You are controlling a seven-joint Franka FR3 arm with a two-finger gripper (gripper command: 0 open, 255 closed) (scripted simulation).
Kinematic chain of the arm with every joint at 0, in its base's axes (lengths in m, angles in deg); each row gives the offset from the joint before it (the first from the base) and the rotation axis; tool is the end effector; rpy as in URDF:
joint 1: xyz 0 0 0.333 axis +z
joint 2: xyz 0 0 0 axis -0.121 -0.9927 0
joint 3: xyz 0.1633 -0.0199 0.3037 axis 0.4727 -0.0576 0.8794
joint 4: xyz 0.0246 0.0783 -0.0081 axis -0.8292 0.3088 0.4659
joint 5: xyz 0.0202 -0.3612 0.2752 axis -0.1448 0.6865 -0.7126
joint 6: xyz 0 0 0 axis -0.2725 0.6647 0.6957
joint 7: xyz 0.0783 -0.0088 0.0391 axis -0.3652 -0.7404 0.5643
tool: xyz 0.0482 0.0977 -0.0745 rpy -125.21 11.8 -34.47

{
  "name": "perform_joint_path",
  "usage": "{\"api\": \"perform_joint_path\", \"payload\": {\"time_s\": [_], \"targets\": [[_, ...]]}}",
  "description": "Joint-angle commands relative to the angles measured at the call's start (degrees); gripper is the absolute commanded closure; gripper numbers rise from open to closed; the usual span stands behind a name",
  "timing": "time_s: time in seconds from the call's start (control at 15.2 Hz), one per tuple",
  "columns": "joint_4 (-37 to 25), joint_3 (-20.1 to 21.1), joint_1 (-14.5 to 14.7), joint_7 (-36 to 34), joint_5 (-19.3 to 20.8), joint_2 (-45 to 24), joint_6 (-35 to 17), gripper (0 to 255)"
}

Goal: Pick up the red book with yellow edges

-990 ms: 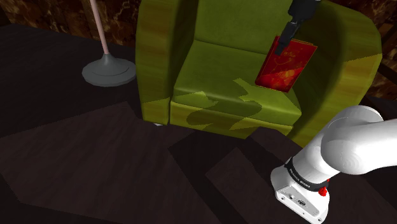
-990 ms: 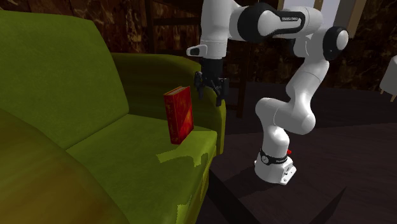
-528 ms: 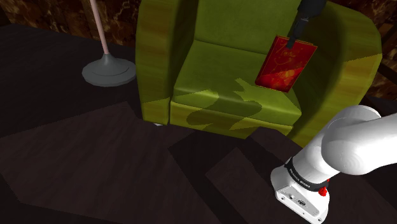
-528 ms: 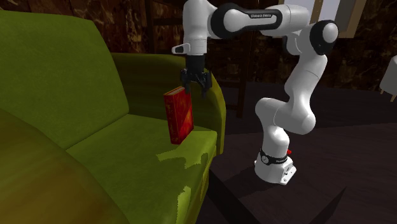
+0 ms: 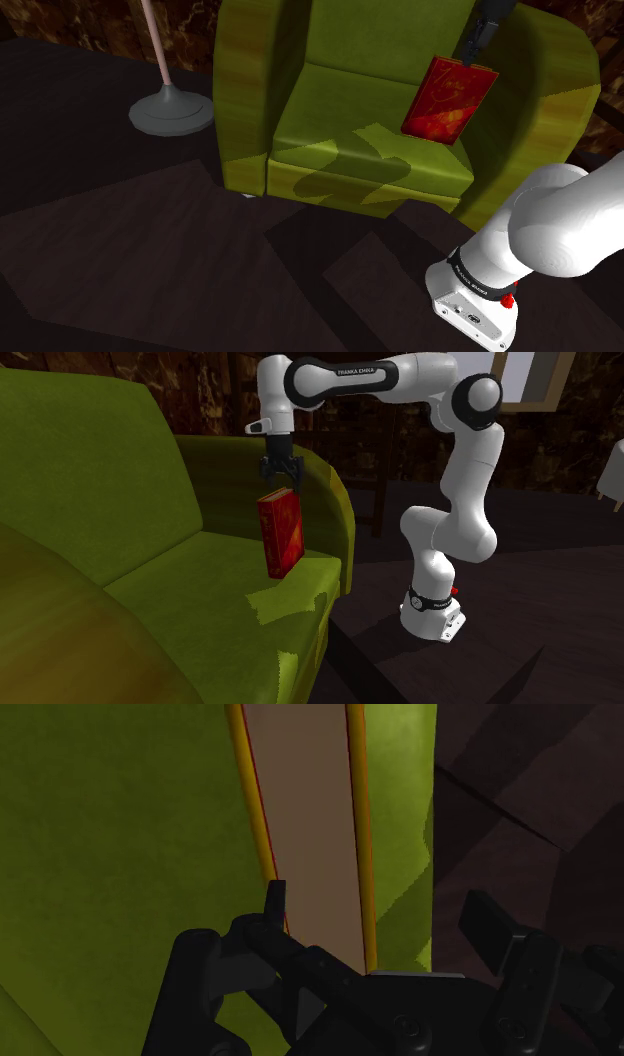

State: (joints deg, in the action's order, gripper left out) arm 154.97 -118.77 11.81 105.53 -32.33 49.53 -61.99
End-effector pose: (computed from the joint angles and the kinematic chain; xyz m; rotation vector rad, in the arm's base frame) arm 0.3852 -0.3529 0.5770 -2.9685 -0.6789 -0.0427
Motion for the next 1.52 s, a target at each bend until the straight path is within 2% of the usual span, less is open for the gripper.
{"api": "perform_joint_path", "payload": {"time_s": [0.0, 0.59, 0.66, 1.25, 1.45], "targets": [[-4.2, -3.8, 1.2, 5.4, -2.4, -4.7, 0.6, 0], [1.9, -4.2, 0.8, 5.5, -1.9, -4.3, -5.2, 0], [1.7, -4.2, 0.8, 5.5, -1.9, -4.4, -5.0, 255], [1.9, -4.2, 0.8, 5.5, -1.9, -4.3, -5.2, 255], [-0.5, -4.0, 0.9, 5.4, -2.0, -4.4, -2.9, 255]]}}
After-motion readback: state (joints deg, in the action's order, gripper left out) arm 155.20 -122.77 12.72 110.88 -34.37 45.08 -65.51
